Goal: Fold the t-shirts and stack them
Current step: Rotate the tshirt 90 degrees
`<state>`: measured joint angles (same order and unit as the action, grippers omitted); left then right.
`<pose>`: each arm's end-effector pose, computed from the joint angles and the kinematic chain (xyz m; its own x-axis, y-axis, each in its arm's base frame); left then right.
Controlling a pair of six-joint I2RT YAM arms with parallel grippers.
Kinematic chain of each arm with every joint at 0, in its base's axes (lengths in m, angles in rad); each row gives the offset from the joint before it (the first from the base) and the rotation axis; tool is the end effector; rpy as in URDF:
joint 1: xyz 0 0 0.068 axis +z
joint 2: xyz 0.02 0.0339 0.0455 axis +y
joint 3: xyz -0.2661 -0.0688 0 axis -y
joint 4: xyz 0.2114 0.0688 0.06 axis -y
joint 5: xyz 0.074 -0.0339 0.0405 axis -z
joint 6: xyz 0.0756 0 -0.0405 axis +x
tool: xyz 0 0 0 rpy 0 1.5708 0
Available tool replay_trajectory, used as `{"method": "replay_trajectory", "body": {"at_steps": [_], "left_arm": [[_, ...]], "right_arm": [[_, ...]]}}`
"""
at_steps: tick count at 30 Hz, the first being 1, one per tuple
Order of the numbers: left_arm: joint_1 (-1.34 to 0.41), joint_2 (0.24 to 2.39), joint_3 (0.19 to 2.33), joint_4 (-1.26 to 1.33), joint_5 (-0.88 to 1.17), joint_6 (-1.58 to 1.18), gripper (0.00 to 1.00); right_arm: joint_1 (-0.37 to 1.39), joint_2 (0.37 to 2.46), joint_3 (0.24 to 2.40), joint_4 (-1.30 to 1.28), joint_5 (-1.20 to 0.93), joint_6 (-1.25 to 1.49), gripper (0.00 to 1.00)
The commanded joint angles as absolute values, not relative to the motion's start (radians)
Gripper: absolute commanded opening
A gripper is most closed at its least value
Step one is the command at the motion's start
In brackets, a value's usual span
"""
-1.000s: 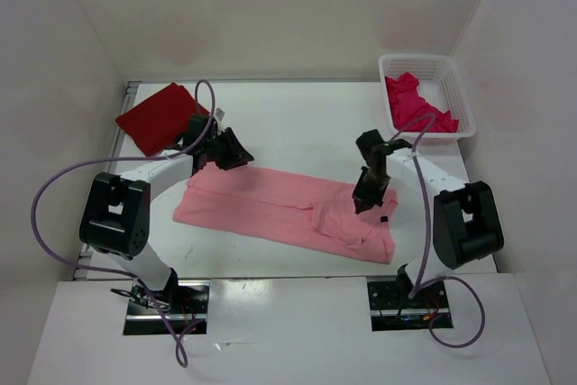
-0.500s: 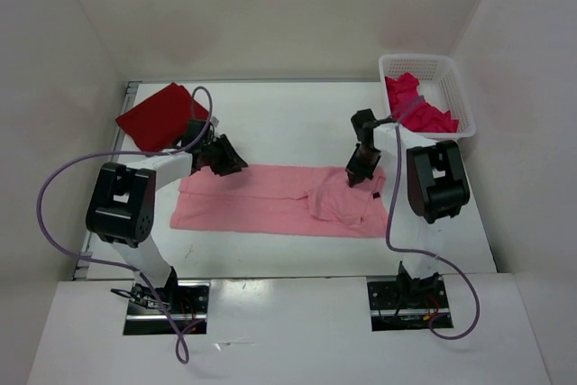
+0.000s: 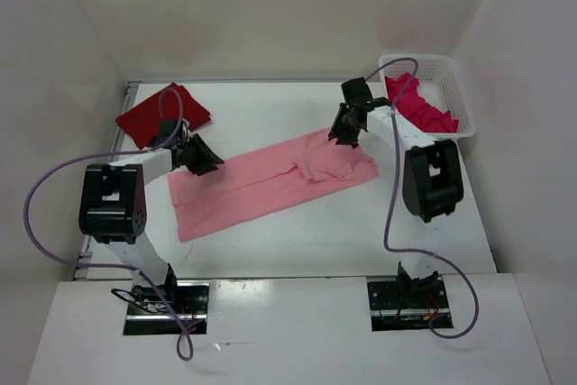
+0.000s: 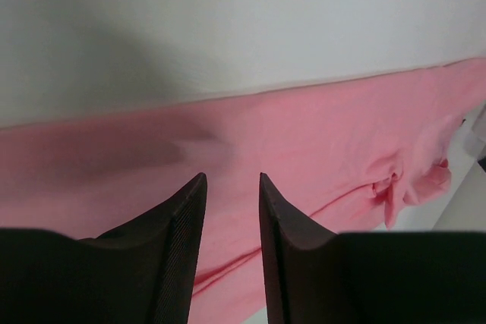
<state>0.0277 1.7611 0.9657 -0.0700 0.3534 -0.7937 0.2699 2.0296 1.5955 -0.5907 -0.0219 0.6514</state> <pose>0.3557 -0.0163 0.1555 -0.6751 -0.6879 -0.2668 -0.4035 0.6469 -0.6470 0.4164 0.1169 0.1898 -0.8233 0.4012 -0.4016 0.2787 0.9020 0.3297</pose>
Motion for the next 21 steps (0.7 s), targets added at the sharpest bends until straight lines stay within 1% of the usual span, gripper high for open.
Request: {"method": "replay_trajectory", "body": {"at_steps": [1,2,4,5,6,7,8,11,12,15,20,21], "left_arm": [[0.025,1.626,0.977,-0.069,0.347,-0.792,0.41],[0.025,1.608,0.977,-0.084,0.336,-0.775,0.41],[0.025,1.565,0.965,-0.097,0.336,-0.762,0.41],[0.025,1.553,0.951,-0.109,0.336,-0.762,0.41],[0.025,1.542,0.94,-0.109,0.336,-0.75,0.41],[0.025,1.52,0.94,-0.12,0.336,-0.75,0.41],[0.025,1.511,0.915,-0.12,0.336,-0.75,0.41],[0.025,1.483,0.89,-0.12,0.336,-0.75,0.41],[0.025,1.483,0.881,-0.12,0.336,-0.75,0.41],[0.015,1.465,0.87,-0.12,0.336,-0.75,0.41],[0.015,1.456,0.838,-0.12,0.336,-0.759,0.41],[0.015,1.456,0.838,-0.12,0.336,-0.759,0.41]], "right_arm": [[0.342,1.763,1.487,-0.548,-0.046,0.586,0.35],[0.36,1.734,1.42,-0.548,-0.055,0.586,0.28],[0.429,1.68,1.37,-0.548,-0.055,0.575,0.2],[0.454,1.68,1.339,-0.558,-0.067,0.575,0.17],[0.497,1.669,1.33,-0.567,-0.067,0.575,0.19],[0.518,1.669,1.321,-0.568,-0.045,0.554,0.23],[0.535,1.669,1.321,-0.577,-0.034,0.543,0.36],[0.558,1.723,1.331,-0.588,-0.034,0.51,0.61],[0.569,1.736,1.331,-0.601,-0.019,0.509,0.61],[0.578,1.79,1.365,-0.623,0.015,0.47,0.66],[0.609,1.881,1.408,-0.652,0.107,0.445,0.66],[0.609,1.893,1.423,-0.652,0.121,0.433,0.64]]}}
